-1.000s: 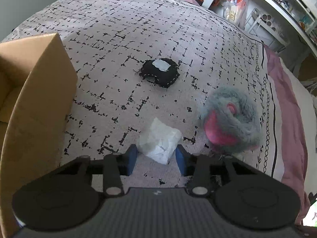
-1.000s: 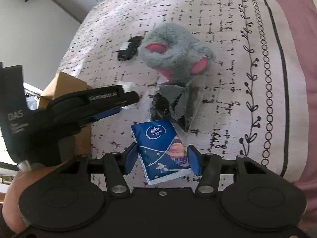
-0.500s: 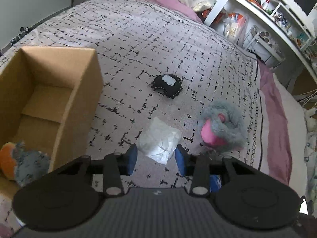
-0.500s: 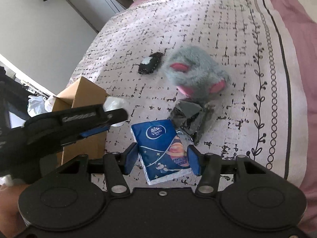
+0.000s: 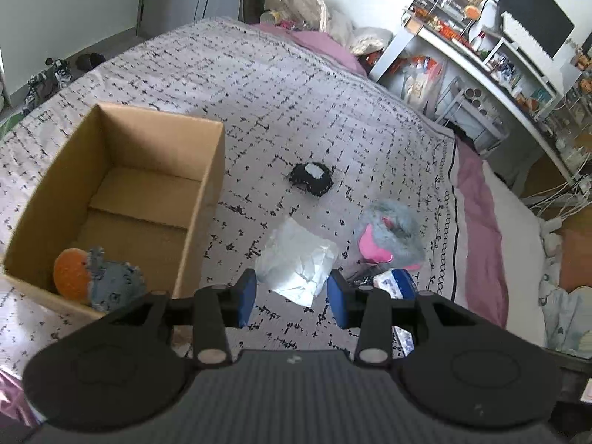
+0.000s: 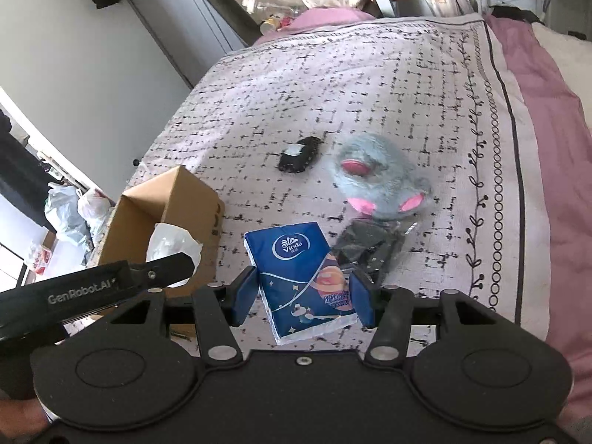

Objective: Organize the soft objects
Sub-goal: 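Carry the white tissue pack and blue Vinda packet over the box, then open both grippers to drop the items into the box, then move both tools back toward the grey mouse plush and black bag, then close the right gripper on the grey mouse plush while the left gripper also grips it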

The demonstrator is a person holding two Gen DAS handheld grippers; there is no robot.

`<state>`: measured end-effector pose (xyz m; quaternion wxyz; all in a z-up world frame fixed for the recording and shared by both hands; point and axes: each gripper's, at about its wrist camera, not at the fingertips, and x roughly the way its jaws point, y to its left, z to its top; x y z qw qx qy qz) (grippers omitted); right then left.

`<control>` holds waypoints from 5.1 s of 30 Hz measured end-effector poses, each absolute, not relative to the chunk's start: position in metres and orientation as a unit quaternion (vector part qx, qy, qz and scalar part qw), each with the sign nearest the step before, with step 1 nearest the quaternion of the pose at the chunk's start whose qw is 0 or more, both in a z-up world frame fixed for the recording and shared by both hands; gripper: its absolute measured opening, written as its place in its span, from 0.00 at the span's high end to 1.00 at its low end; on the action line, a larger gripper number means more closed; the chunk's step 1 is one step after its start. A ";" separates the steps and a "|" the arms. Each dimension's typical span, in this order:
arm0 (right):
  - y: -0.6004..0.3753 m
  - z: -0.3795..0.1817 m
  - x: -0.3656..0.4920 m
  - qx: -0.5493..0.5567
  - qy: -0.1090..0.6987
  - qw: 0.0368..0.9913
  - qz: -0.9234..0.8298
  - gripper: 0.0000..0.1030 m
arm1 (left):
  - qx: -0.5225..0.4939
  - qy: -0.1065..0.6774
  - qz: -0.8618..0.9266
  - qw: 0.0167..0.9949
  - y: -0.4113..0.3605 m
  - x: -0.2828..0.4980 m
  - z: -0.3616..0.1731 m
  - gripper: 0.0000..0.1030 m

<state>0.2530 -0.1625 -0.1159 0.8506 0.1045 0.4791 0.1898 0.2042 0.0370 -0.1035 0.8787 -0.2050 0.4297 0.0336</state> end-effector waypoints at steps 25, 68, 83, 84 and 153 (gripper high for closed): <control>-0.061 -0.071 0.237 0.048 0.422 0.868 0.258 0.49 | -0.250 0.390 0.080 0.882 0.139 0.173 -0.076 0.61; 0.044 -0.109 0.263 -0.023 0.478 0.842 0.250 0.49 | -0.311 0.481 0.119 0.811 0.218 0.208 -0.140 0.57; 0.034 -0.100 0.256 -0.011 0.483 0.841 0.241 0.34 | -0.307 0.460 0.128 0.823 0.219 0.191 -0.109 0.50; 0.032 -0.098 0.254 -0.010 0.482 0.842 0.240 0.34 | -0.306 0.458 0.130 0.824 0.218 0.190 -0.108 0.49; -0.240 -0.093 0.326 0.201 0.441 0.862 0.147 0.18 | -0.208 0.427 0.060 0.878 0.010 0.242 -0.066 0.18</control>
